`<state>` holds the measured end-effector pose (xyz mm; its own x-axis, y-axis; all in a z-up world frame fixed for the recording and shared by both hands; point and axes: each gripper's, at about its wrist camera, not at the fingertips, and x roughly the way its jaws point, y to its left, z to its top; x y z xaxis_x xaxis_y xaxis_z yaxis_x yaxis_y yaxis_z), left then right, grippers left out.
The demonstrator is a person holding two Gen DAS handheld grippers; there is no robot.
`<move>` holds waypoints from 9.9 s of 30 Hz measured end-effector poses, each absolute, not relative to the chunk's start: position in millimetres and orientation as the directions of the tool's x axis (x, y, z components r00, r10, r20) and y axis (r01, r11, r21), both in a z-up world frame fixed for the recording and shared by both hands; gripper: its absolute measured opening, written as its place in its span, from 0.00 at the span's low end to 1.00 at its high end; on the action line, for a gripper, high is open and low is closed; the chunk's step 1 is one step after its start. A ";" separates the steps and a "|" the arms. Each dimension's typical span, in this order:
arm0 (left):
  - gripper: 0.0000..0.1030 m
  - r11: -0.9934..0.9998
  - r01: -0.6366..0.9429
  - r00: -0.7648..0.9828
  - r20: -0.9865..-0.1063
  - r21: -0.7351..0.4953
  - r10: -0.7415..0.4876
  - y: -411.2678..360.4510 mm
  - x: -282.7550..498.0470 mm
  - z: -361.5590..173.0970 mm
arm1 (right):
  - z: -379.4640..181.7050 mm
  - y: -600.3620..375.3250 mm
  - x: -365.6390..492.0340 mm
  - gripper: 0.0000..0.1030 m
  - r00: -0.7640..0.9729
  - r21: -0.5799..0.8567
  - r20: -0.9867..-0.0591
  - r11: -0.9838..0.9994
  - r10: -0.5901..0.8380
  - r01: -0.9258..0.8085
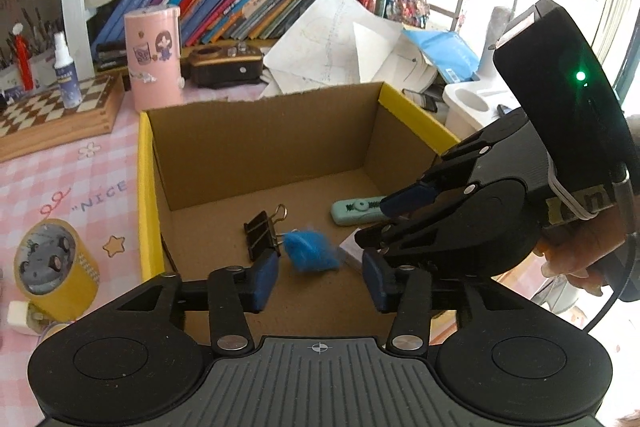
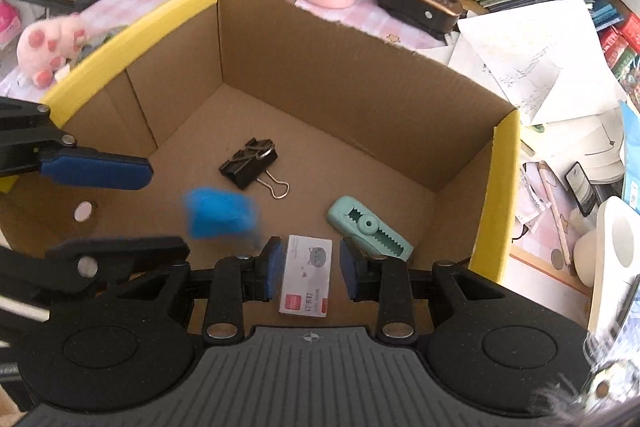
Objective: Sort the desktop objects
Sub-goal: 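Lower into the yellow box and open the left tool while the right tool releases the white box, then raise both open tools out of the yellow box, then move both open tools toward the pink plush pig and yellow tape roll, then close the left tool on the pink plush pig while the right tool grips the yellow tape roll, then lift and carry the pig and tape roll in both tools over the yellow box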
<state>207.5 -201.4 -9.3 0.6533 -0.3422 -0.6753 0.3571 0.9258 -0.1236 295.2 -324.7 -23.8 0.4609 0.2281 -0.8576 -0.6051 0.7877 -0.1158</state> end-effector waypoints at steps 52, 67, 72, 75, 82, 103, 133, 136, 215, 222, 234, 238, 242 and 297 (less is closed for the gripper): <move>0.87 0.967 0.232 0.798 -0.547 -0.108 -0.252 -96.5 82.1 16.4 | 14.1 -322.0 87.1 0.53 0.837 -0.007 -0.546 0.999 0.035 -0.046; 0.88 0.962 0.239 0.759 -0.593 -0.130 -0.269 -63.9 48.4 6.5 | -0.7 -284.8 44.9 0.55 0.785 0.023 -0.618 0.999 0.046 -0.040; 0.91 0.960 0.247 0.748 -0.603 -0.135 -0.277 -53.8 37.4 4.6 | -4.1 -275.3 31.6 0.55 0.771 0.033 -0.636 0.999 0.046 -0.032; 0.91 0.958 0.253 0.741 -0.608 -0.137 -0.283 -49.1 31.8 3.0 | -6.2 -268.7 23.3 0.55 0.764 0.036 -0.643 0.999 0.045 -0.029; 0.91 0.956 0.253 0.725 -0.626 -0.145 -0.287 -35.6 19.7 -2.4 | -11.5 -254.8 6.3 0.57 0.750 0.040 -0.660 0.999 0.051 -0.033; 0.91 0.978 0.148 0.734 -0.647 -0.148 -0.209 22.2 -7.3 -5.8 | -18.3 -196.9 -10.1 0.64 0.712 0.057 -0.687 0.988 0.142 -0.143; 0.91 0.987 0.039 0.801 -0.587 -0.154 -0.123 79.0 -13.0 2.8 | -1.7 -116.2 10.0 0.68 0.712 0.000 -0.652 0.939 0.262 -0.345; 0.91 0.988 0.040 0.799 -0.588 -0.150 -0.121 79.0 -6.5 1.0 | -3.4 -116.5 16.5 0.68 0.712 -0.001 -0.654 0.940 0.257 -0.340; 0.62 0.972 -0.118 0.757 -0.652 -0.204 -0.045 102.6 209.5 -28.1 | -43.7 -61.9 292.7 0.78 0.606 0.036 -0.727 0.900 0.322 -0.435; 0.62 0.970 -0.106 0.787 -0.615 -0.220 -0.054 98.9 190.5 -11.0 | -17.6 -72.2 275.3 0.78 0.664 0.040 -0.664 0.903 0.344 -0.428; 0.62 0.966 -0.105 0.813 -0.580 -0.235 -0.053 98.3 153.1 3.0 | -4.0 -79.0 240.9 0.78 0.693 0.023 -0.629 0.900 0.352 -0.435; 0.62 0.968 -0.100 0.816 -0.576 -0.229 -0.052 97.1 144.6 4.3 | -8.7 -79.0 233.3 0.78 0.689 0.009 -0.639 0.899 0.342 -0.438; 0.62 0.966 -0.112 0.812 -0.582 -0.232 -0.046 98.4 137.3 2.9 | -12.6 -77.8 224.0 0.78 0.676 0.006 -0.649 0.891 0.349 -0.454; 0.62 0.908 0.300 0.712 -0.564 -0.293 -0.418 43.3 -10.2 14.6 | -5.5 -171.7 -24.7 0.78 0.701 0.087 -0.692 0.984 0.172 -0.155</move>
<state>-10.2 43.3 14.6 0.7123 -0.4179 -0.5639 0.3005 0.9076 -0.2931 -24.7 -171.7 -5.5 0.7009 0.1716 -0.6923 -0.1545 0.9841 0.0874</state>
